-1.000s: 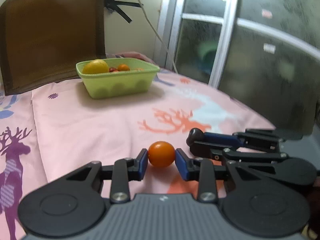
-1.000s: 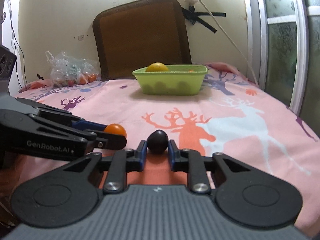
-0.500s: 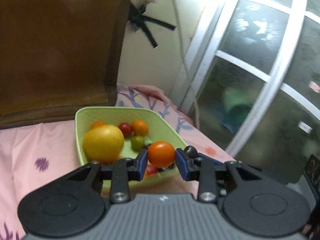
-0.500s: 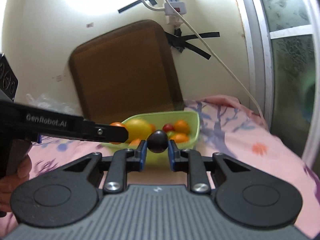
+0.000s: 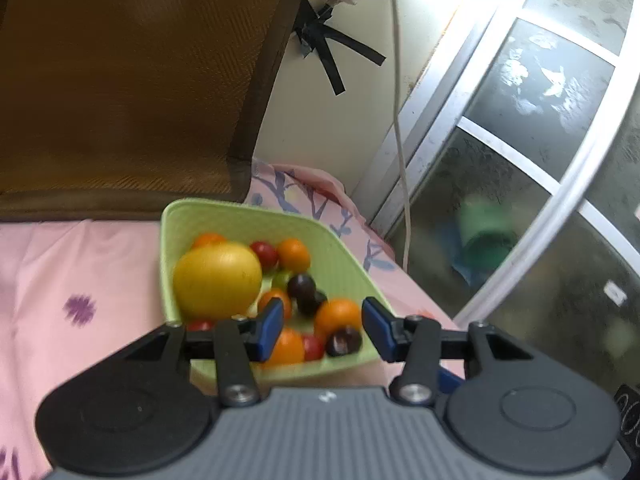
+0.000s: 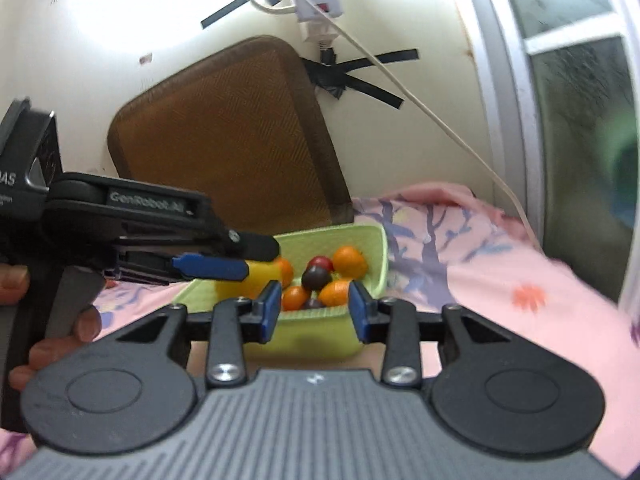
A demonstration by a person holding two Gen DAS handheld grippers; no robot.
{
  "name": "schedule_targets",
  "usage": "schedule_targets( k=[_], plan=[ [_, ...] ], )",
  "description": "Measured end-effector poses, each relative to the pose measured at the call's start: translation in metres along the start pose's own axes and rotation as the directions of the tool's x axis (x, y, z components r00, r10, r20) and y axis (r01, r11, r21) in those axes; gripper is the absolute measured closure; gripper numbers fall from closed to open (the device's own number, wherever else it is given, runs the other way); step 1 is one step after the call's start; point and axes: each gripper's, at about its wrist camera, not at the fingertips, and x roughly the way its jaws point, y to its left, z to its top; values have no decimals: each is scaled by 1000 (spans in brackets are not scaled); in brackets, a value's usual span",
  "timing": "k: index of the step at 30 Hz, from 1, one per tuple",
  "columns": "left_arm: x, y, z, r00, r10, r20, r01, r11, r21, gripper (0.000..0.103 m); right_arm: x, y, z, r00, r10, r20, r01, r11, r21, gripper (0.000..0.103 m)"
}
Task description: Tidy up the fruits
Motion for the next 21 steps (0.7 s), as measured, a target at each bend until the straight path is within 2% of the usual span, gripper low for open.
schedule_targets(
  k=[2, 4, 7, 9, 12, 14, 17, 21],
  plan=[
    [-14, -7, -14, 999, 32, 4, -32, 999, 37, 55, -14, 2, -10, 1000, 11, -12, -10, 999, 52, 64],
    [-32, -16, -33, 997, 72, 19, -74, 994, 82, 44, -25, 4, -18, 999, 22, -28, -19, 994, 104, 64],
    [-55, -27, -60, 994, 103, 25, -105, 988, 116, 44, -41, 9, -34, 997, 33, -66, -21, 985, 171, 63],
    [-68, -32, -76, 993, 113, 16, -114, 986, 118, 44, -53, 13, -44, 994, 46, -101, -24, 978, 208, 58],
    [-83, -42, -97, 988, 154, 4, -153, 979, 138, 28, -73, 18, -57, 990, 44, -131, -11, 971, 240, 57],
    [-93, -51, -109, 983, 183, 20, -184, 971, 155, 13, -83, 20, -64, 988, 54, -148, -11, 961, 278, 56],
    [-108, -63, -123, 975, 216, 42, -220, 959, 177, 3, -103, 25, -76, 987, 59, -146, -13, 956, 295, 57],
    [-122, -71, -137, 966, 252, 54, -258, 950, 177, 0, -120, 28, -84, 986, 63, -154, -12, 952, 307, 55]
  ],
)
